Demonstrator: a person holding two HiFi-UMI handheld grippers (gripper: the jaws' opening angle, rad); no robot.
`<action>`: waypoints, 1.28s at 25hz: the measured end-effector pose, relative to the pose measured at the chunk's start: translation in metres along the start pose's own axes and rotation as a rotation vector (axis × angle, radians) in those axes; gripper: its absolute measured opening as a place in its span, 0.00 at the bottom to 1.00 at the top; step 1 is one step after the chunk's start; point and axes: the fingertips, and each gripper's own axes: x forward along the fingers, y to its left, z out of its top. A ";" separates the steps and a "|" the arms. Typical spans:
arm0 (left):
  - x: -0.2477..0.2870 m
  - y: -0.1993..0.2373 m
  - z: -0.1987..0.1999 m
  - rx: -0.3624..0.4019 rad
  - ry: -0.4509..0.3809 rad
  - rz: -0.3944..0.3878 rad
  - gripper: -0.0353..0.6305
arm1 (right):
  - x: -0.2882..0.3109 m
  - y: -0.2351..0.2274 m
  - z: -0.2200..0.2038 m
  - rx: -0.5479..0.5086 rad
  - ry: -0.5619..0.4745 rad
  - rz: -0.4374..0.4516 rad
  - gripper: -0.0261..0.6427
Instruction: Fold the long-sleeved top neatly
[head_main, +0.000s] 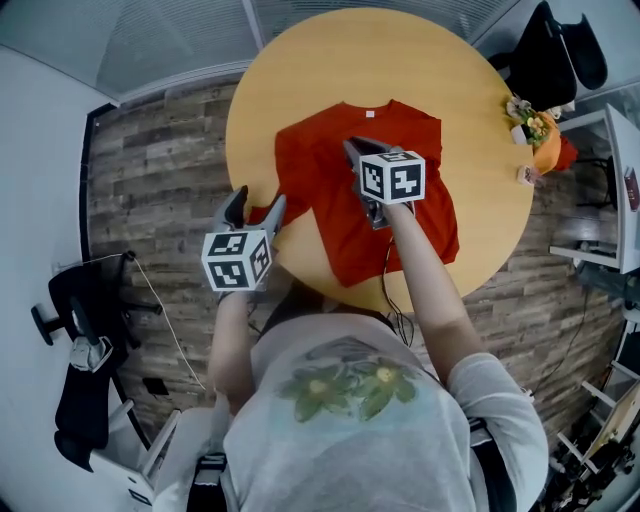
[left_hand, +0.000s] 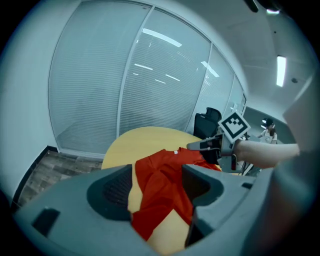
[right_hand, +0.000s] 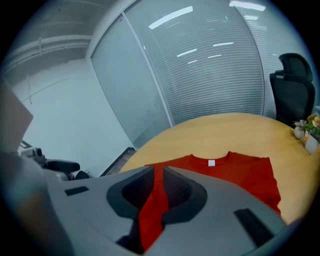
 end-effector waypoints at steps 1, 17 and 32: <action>0.001 0.004 -0.002 0.000 0.006 -0.001 0.50 | 0.005 -0.001 -0.011 -0.010 0.034 -0.006 0.13; 0.002 0.053 -0.054 -0.046 0.108 0.015 0.50 | 0.077 -0.023 -0.116 -0.400 0.362 -0.230 0.13; 0.013 0.076 -0.136 -0.154 0.217 0.012 0.50 | 0.056 0.022 -0.067 -0.165 0.136 -0.114 0.22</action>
